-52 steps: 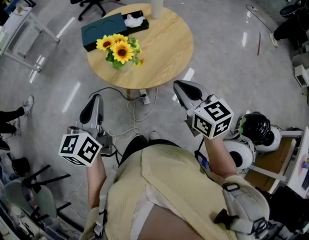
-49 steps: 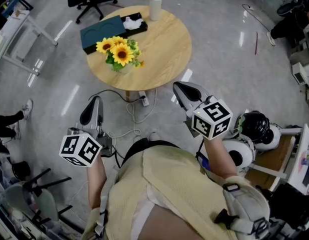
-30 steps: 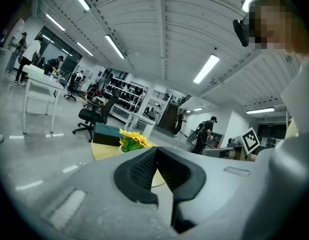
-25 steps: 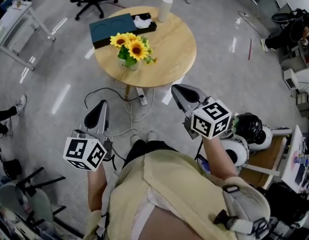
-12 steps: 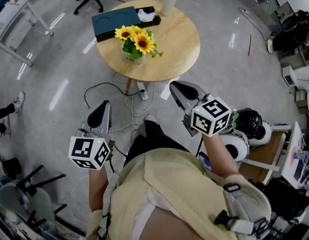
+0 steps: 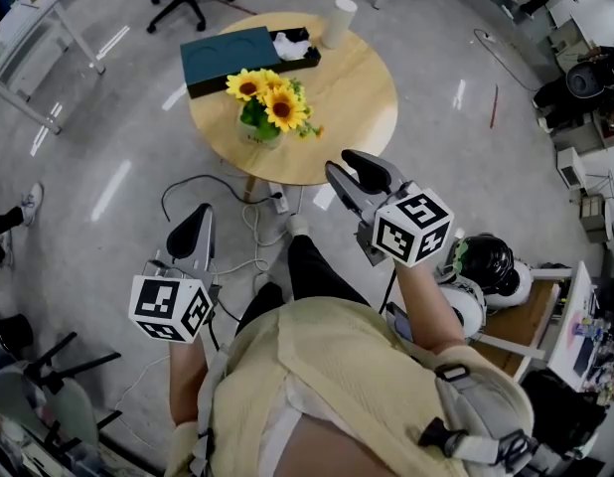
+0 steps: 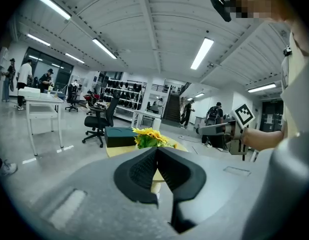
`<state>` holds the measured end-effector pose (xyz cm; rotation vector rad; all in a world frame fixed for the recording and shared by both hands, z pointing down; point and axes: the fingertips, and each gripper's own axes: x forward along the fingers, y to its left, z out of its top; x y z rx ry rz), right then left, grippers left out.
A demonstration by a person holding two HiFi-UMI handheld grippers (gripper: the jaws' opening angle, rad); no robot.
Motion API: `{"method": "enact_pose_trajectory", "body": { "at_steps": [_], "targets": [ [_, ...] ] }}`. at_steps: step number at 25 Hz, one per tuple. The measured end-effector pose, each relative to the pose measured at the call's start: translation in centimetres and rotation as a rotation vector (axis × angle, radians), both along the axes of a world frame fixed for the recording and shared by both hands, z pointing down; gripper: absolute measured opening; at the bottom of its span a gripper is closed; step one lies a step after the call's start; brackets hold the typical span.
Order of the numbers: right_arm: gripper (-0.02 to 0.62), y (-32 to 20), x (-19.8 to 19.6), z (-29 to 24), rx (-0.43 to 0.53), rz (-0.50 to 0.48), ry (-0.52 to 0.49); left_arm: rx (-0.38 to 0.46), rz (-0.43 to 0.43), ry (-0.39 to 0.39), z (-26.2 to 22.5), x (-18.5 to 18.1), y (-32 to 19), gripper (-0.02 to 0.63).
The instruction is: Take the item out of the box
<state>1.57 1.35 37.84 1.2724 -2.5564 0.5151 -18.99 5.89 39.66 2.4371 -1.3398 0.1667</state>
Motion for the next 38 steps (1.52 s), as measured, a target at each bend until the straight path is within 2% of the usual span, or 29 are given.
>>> {"method": "enact_pose_trajectory", "body": {
  "at_steps": [5,8,13,21,29,38],
  "targets": [
    [0.147,-3.9,0.0,0.5,0.025,-0.079,0.034,-0.014,-0.066,-0.010,0.4,0.6,-3.2,0.003],
    [0.163,-6.1,0.3,0.8,0.030,-0.117,0.070,-0.018,-0.068,0.001,0.2,1.9,-5.2,0.004],
    [0.175,-9.8,1.5,1.8,0.002,-0.150,0.071,-0.019,-0.084,-0.001,0.3,3.3,-8.8,0.003],
    [0.199,-16.1,2.7,2.6,-0.004,-0.226,0.128,0.000,-0.096,-0.063,-0.4,4.4,-15.0,0.005],
    [0.201,-21.4,2.8,4.0,-0.020,-0.324,0.189,0.000,-0.095,-0.078,-0.4,6.6,-20.0,0.005],
    [0.201,-27.6,3.3,6.6,-0.053,-0.370,0.249,-0.001,-0.128,-0.123,-0.2,7.3,-25.0,0.005]
  ]
}}
